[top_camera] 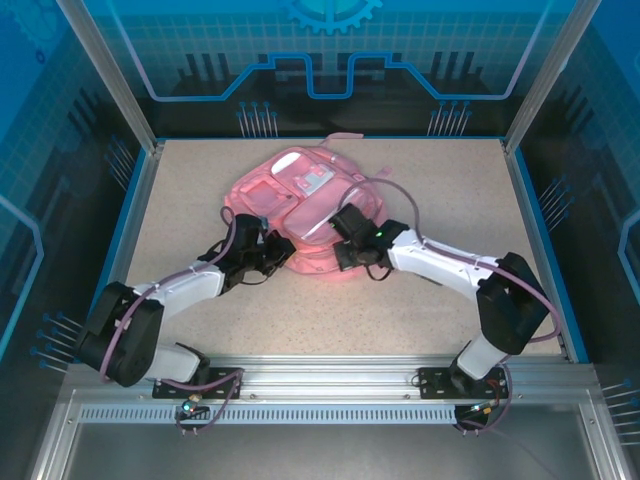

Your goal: Pack books, pencil case, and school supplies into a backpack

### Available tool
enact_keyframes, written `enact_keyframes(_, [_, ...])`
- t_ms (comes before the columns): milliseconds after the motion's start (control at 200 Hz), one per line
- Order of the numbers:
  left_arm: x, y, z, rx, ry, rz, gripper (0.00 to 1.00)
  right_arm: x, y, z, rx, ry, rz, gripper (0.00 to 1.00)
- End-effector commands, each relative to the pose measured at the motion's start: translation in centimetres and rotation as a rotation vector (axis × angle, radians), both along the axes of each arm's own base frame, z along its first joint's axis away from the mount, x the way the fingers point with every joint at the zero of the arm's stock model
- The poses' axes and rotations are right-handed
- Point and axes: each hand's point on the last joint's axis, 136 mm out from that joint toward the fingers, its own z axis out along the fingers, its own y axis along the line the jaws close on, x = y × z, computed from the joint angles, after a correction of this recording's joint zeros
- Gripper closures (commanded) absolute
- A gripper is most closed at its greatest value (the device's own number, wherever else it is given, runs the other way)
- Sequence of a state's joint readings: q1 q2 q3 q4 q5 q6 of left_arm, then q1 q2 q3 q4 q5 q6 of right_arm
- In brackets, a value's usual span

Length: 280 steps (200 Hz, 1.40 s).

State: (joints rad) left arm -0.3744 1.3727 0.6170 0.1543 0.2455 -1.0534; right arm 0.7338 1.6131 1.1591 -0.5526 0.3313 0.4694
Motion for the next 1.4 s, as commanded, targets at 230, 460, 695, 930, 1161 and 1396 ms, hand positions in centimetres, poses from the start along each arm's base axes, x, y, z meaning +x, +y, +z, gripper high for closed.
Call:
enact_keyframes(230, [0.2,5.2,-0.3,0.169,0.011,0.059,1.00,5.7,-5.2,1.7,-0.075,-0.025,-0.082,1.00])
enact_keyframes(460, [0.5,10.5,1.3,0.284,0.026,0.158,0.62,0.7,6.3,2.5,0.239,0.068,0.292,1.00])
enact_keyframes(695, [-3.5,13.7,4.8,0.343,0.098,0.254,0.31,-2.0,16.8,4.9,0.487,0.134,0.462,1.00])
enact_keyframes(930, [-5.1,12.4,6.3,0.197,0.084,0.284,0.32,-2.8,22.4,6.5,0.544,0.134,0.548,1.00])
enact_keyframes(1161, [-3.3,10.3,5.1,0.026,0.080,0.284,0.46,-3.6,22.9,6.9,0.559,0.136,0.562,1.00])
enact_keyframes(1396, [-3.0,9.9,2.9,-0.010,0.128,0.295,0.49,-4.2,22.9,7.0,0.553,0.136,0.570,1.00])
